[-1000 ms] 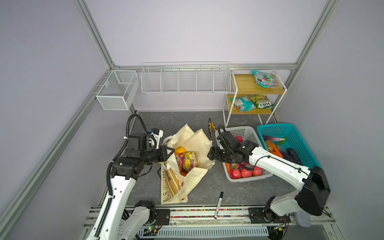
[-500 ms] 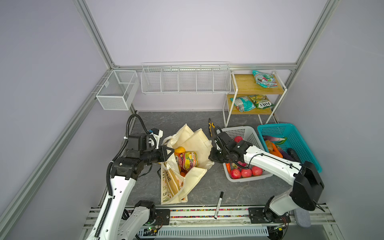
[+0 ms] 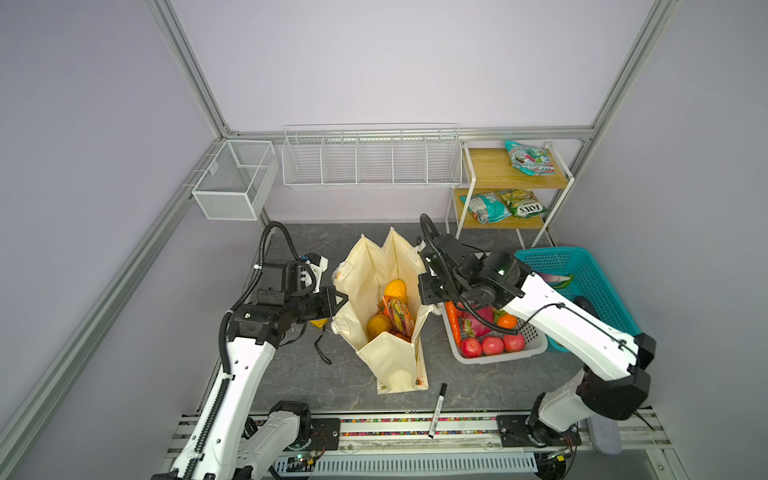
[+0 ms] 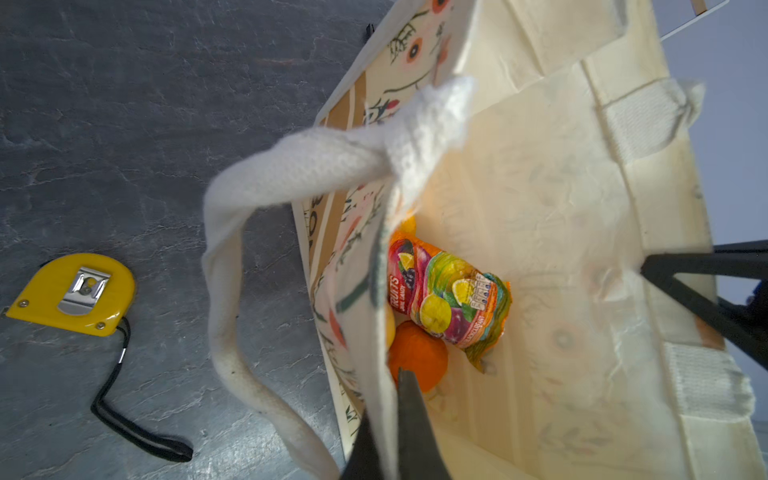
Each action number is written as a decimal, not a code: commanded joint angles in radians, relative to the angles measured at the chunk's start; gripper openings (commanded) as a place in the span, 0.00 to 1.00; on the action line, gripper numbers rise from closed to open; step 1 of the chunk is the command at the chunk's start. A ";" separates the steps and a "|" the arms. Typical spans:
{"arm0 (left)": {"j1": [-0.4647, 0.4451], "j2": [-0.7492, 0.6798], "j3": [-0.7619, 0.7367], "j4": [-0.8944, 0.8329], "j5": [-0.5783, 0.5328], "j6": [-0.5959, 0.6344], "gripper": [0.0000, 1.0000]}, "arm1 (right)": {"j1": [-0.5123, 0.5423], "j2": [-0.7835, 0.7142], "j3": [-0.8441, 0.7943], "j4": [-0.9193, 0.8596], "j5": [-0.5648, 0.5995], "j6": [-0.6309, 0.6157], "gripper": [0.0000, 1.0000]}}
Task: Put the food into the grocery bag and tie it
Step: 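Grasp the tote bag's handle edge with the right gripper beside the left gripper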
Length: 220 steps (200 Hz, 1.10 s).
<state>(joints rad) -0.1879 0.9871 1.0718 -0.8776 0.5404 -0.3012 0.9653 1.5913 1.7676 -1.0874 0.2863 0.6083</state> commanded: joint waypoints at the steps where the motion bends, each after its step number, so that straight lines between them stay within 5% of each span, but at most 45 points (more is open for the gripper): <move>1: 0.005 0.012 0.061 0.043 -0.003 0.022 0.00 | -0.008 0.027 -0.035 -0.033 0.025 -0.038 0.07; 93: 0.004 0.090 0.106 0.116 0.077 -0.025 0.01 | -0.094 0.020 -0.088 0.044 -0.022 -0.075 0.07; 124: 0.003 0.076 0.055 0.143 0.093 -0.044 0.26 | -0.111 0.027 -0.129 0.072 -0.059 -0.081 0.07; 178: 0.041 -0.029 0.064 0.126 0.000 -0.085 0.99 | -0.126 0.003 -0.157 0.080 -0.069 -0.088 0.07; 220: 0.125 -0.125 0.112 0.037 -0.216 -0.133 0.96 | -0.135 -0.010 -0.148 0.070 -0.071 -0.106 0.07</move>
<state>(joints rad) -0.0925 0.9108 1.1393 -0.7822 0.4866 -0.4019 0.8383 1.6131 1.6230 -1.0298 0.2317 0.5278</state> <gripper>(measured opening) 0.983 0.073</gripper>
